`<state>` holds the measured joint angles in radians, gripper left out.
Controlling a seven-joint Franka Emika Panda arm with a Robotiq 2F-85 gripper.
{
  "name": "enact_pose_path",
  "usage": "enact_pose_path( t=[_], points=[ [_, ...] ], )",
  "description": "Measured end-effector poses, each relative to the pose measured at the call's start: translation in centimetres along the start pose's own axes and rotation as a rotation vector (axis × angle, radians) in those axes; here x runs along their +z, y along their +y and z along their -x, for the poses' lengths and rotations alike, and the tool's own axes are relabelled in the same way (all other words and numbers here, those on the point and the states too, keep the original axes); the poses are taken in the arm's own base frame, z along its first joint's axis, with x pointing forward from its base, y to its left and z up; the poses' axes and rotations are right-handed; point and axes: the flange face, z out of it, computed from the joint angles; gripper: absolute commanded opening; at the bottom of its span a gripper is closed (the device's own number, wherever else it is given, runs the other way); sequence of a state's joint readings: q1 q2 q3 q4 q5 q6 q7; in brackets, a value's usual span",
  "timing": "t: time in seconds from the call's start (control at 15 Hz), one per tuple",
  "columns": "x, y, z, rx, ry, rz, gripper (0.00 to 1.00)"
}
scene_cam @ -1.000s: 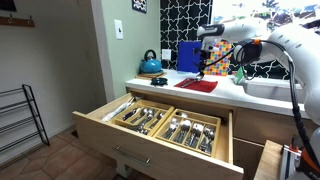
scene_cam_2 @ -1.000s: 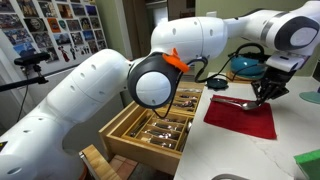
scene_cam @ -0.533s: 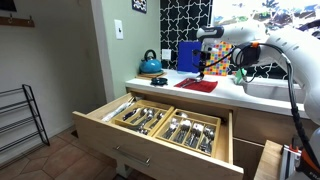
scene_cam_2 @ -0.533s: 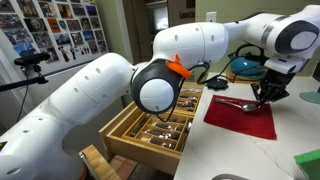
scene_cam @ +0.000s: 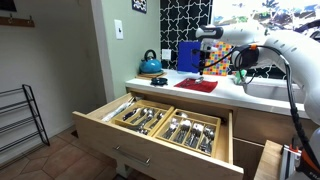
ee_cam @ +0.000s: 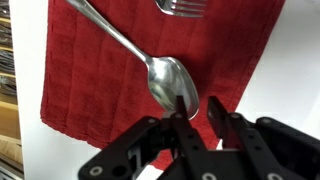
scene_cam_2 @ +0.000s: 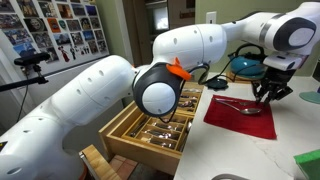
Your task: Put one silver spoon from the right side of the open drawer on the red towel
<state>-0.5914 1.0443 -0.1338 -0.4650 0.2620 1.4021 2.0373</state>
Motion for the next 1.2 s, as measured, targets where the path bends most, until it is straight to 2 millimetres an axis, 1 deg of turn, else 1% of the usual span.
enact_pose_path(
  t=[0.07,0.2,0.27,0.33,0.4,0.53,0.8,1.0,1.2],
  points=[
    [-0.4,0.1,0.2,-0.004,0.007,-0.014,0.70],
    [-1.3,0.7,0.8,-0.032,0.029,-0.041,0.84],
    [-1.8,1.2,1.4,-0.060,0.046,-0.057,0.92],
    [-2.4,1.9,2.2,-0.099,0.068,-0.077,0.98],
    [-3.2,2.7,3.1,-0.144,0.093,-0.099,1.00],
    [-4.8,4.8,5.4,-0.239,0.136,-0.143,1.00],
    [-8.1,9.8,10.2,-0.440,0.217,-0.214,1.00],
    [-10.0,13.3,12.7,-0.605,0.264,-0.238,1.00],
    [-11.6,15.9,14.5,-0.775,0.285,-0.248,1.00]
  ],
)
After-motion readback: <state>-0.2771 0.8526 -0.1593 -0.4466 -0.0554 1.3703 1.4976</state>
